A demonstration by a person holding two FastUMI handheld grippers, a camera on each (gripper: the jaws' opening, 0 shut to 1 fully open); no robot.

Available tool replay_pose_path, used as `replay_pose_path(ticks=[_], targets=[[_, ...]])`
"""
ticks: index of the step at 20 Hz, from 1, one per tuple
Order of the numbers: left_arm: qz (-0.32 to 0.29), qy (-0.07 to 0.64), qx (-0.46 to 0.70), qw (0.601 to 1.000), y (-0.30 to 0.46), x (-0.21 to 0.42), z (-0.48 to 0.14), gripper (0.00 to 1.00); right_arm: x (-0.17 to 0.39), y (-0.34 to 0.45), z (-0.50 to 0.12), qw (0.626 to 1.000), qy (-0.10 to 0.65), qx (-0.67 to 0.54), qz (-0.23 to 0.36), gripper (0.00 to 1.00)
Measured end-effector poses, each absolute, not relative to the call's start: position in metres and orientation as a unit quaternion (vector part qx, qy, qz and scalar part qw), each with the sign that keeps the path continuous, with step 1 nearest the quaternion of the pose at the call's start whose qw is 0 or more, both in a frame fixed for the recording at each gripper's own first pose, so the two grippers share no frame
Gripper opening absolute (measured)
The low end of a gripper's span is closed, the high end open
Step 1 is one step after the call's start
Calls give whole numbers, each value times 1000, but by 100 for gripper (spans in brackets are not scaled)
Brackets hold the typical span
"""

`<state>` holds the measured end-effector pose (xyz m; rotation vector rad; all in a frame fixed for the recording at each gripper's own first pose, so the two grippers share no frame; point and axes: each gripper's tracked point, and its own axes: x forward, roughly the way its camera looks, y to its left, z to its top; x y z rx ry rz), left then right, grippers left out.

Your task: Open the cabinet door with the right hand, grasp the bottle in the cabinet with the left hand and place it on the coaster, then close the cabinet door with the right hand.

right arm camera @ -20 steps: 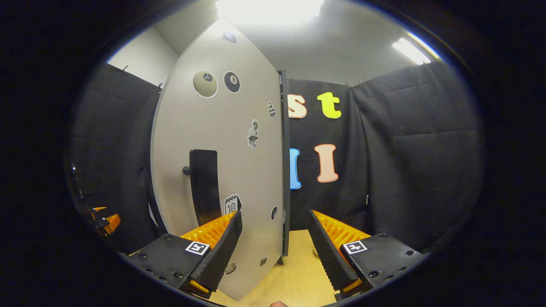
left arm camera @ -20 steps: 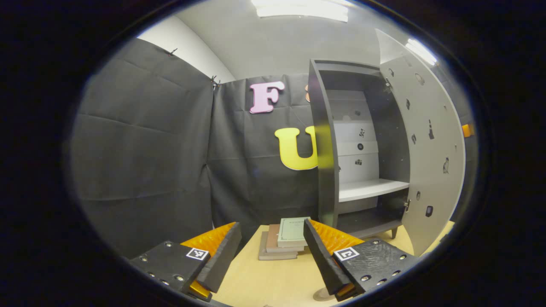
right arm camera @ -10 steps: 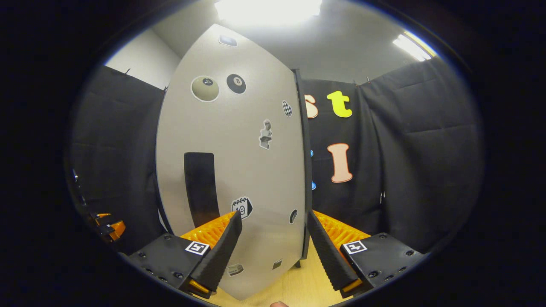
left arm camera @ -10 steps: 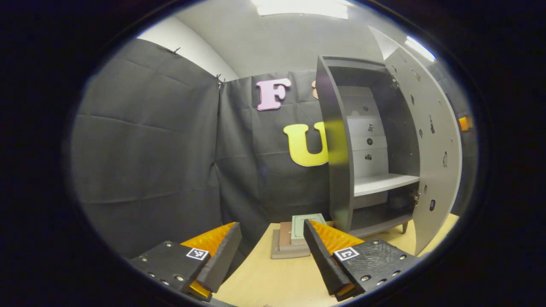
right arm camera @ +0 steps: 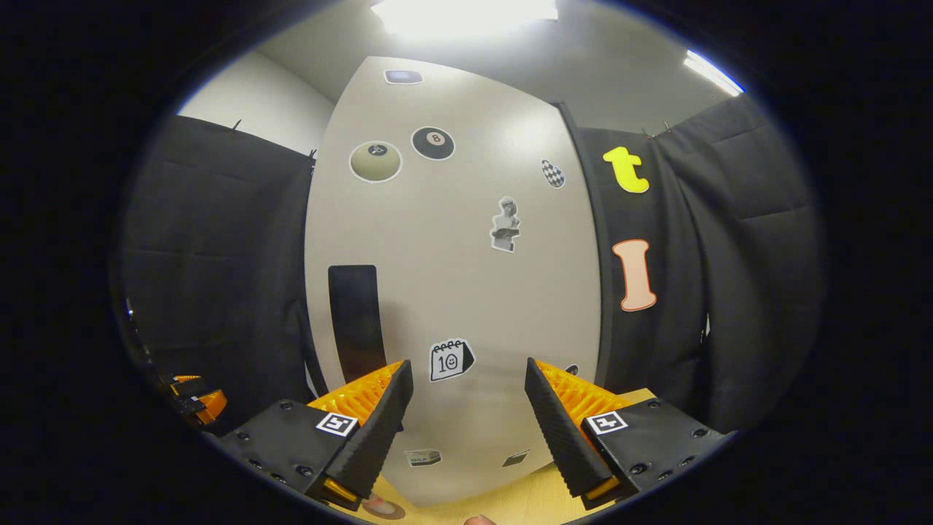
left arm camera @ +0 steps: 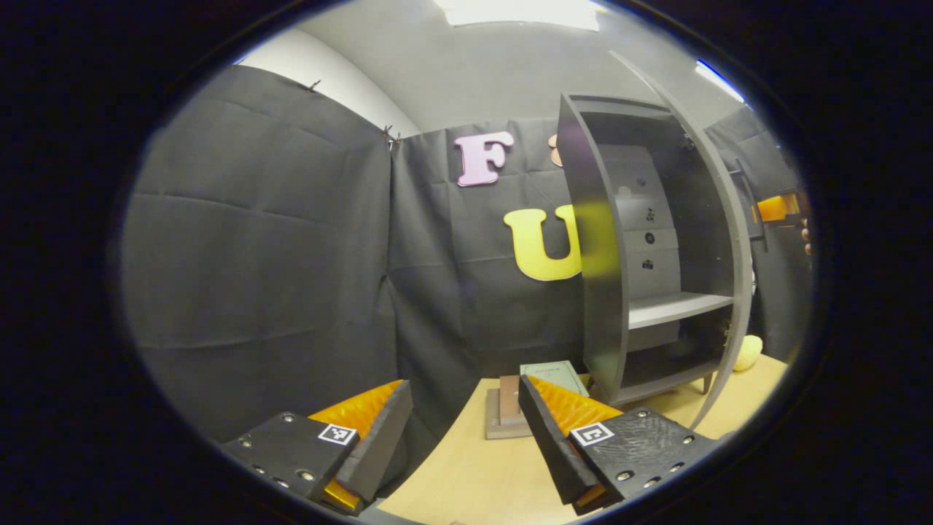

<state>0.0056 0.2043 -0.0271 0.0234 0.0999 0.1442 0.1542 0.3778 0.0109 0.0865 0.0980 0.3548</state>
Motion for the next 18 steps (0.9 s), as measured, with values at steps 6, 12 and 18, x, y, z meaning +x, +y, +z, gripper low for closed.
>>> replay_pose_path(ticks=[6,12,18], targets=[[104,68,8,992,237,-11,-39,89,175,415,2,980,49,23,191,98],[126,82,8,989,256,-22,-49,88,201,429,-1,980,54,30,190,98],[136,86,5,987,258,-27,-51,88,204,434,-2,981,58,33,184,98]])
